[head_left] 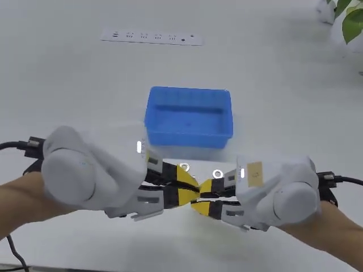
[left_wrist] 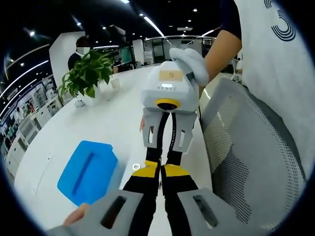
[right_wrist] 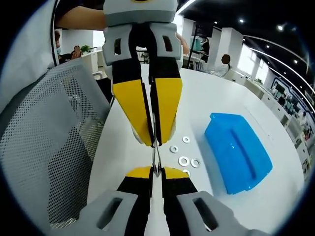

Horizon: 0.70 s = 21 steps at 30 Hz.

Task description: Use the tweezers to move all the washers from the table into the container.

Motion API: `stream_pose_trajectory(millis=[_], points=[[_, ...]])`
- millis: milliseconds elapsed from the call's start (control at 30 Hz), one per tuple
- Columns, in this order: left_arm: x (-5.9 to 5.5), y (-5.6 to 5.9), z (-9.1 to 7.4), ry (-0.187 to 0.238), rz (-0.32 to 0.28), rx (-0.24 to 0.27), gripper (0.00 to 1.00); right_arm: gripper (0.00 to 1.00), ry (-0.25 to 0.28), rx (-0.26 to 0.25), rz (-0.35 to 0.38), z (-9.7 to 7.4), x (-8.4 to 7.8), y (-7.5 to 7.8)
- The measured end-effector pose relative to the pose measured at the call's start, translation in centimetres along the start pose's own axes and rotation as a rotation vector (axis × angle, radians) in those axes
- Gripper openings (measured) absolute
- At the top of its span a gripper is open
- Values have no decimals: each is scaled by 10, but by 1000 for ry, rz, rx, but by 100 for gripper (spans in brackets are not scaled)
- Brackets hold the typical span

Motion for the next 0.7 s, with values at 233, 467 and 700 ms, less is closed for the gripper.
stream_pose_trajectory(millis=[233, 467, 700], points=[[4, -1, 4, 26, 31, 1, 7, 8, 4, -1, 12, 0, 0, 0], [2, -1, 5, 15, 7, -7, 6, 8, -4, 3, 0, 0, 0, 0], [-2, -5, 2, 25, -29, 2, 6, 8, 5, 1, 2, 1, 1, 2]])
Point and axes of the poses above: the centre of the closed fingertips' face, and the gripper's own axes: z roughly forward along the fingers, y roughly to its right, x roughly out of its top, the point moved 5 cm from there along -z, roughly backward along the fingers, and after that the axes turned 9 degrees about x, right-handed, at the moved point
